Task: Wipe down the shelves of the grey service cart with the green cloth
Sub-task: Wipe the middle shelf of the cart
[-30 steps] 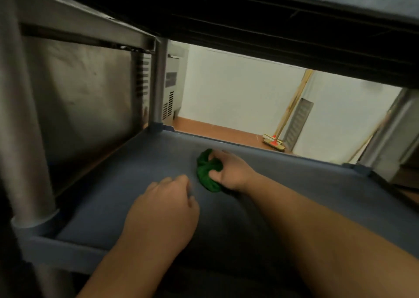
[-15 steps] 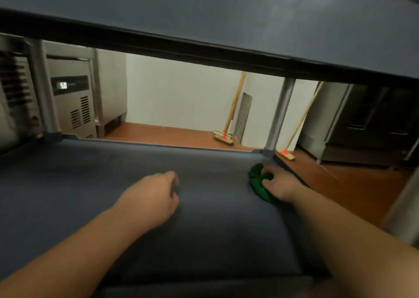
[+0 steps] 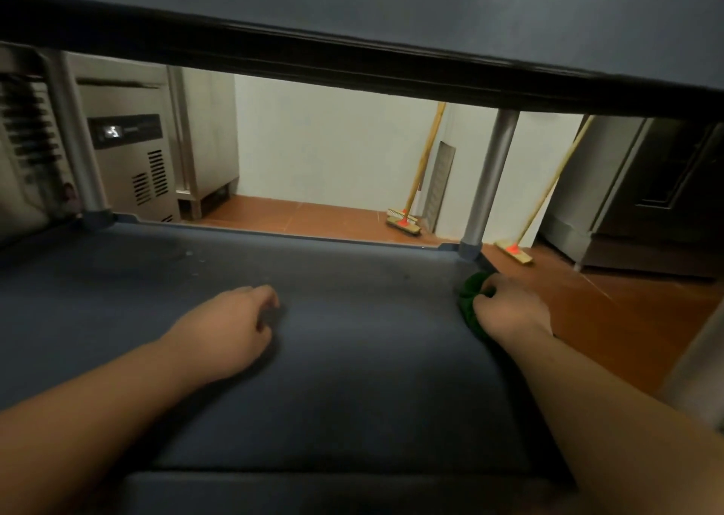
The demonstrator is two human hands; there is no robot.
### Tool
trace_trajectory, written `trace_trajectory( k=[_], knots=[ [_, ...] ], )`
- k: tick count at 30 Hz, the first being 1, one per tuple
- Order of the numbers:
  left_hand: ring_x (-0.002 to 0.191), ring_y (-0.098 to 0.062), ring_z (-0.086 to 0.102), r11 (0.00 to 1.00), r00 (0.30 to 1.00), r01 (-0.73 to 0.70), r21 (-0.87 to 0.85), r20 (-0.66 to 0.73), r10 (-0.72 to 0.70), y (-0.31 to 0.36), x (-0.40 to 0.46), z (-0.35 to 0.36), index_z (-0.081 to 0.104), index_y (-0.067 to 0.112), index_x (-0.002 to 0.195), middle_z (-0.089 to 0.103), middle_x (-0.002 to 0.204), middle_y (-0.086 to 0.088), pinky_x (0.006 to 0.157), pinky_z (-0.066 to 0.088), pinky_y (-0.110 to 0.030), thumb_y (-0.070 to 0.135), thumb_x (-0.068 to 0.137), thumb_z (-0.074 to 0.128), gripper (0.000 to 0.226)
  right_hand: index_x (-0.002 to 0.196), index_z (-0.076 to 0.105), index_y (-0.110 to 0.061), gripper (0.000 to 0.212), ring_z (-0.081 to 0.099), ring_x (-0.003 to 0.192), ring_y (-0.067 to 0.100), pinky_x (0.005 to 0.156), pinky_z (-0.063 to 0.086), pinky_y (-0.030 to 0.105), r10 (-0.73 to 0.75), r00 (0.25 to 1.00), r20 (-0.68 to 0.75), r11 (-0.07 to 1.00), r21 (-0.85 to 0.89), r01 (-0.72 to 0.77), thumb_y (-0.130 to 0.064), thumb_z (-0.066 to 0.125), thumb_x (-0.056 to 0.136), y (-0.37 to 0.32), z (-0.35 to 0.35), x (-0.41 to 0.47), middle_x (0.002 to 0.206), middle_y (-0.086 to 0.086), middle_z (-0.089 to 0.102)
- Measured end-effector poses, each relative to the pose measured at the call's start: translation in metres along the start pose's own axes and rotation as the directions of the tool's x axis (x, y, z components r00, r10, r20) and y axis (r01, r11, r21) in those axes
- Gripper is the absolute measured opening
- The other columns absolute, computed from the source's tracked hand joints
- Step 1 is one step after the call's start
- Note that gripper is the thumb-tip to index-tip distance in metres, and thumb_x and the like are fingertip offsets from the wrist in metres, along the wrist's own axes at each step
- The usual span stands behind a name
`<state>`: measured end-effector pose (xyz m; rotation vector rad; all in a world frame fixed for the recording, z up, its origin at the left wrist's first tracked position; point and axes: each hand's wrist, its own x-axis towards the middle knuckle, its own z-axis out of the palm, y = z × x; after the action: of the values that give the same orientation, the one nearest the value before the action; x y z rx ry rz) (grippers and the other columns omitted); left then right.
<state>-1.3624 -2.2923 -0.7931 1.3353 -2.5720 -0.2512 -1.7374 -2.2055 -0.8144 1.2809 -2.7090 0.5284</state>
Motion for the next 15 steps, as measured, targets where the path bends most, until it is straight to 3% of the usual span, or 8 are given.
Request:
trace_trajectory(
  k=[6,12,15],
  knots=[
    [0.109,-0.011,0.054,0.992,0.991,-0.119,0.030,-0.057,0.120,-0.037,0.020,0.000,0.047,0.034,0.124,0.055,0.121,0.009,0.093,0.048,-0.033,0.031,0.088,0.053,0.037,0.086,0.058,-0.031,0.001,0.059,0.075,0.018,0.074,0.056,0.040,0.006,0.996,-0.086,0.998,0.056,-0.001,-0.031,0.057,0.086,-0.001,0.005,-0.009,0.081,-0.002,0.060],
    [0.106,-0.005,0.050,0.978,0.984,-0.171,-0.117,-0.060,0.165,-0.057,0.021,-0.001,0.044,0.042,0.129,0.050,0.126,0.015,0.088,0.047,-0.028,0.031,0.092,0.051,0.040,0.100,0.060,-0.028,0.011,0.060,0.085,0.020,0.082,0.055,0.044,0.086,0.996,0.017,0.995,0.047,-0.086,-0.028,0.059,0.089,-0.019,-0.012,-0.028,0.092,0.000,0.063],
    [0.110,-0.006,0.050,0.972,0.977,-0.210,-0.108,-0.071,0.203,-0.065,0.016,0.005,0.043,0.043,0.130,0.050,0.126,0.017,0.089,0.047,-0.029,0.037,0.093,0.049,0.038,0.100,0.060,-0.029,0.011,0.060,0.085,0.020,0.083,0.054,0.044,0.120,0.993,0.022,0.992,0.035,-0.120,-0.029,0.058,0.089,-0.025,-0.011,-0.028,0.094,0.000,0.063]
  ],
)
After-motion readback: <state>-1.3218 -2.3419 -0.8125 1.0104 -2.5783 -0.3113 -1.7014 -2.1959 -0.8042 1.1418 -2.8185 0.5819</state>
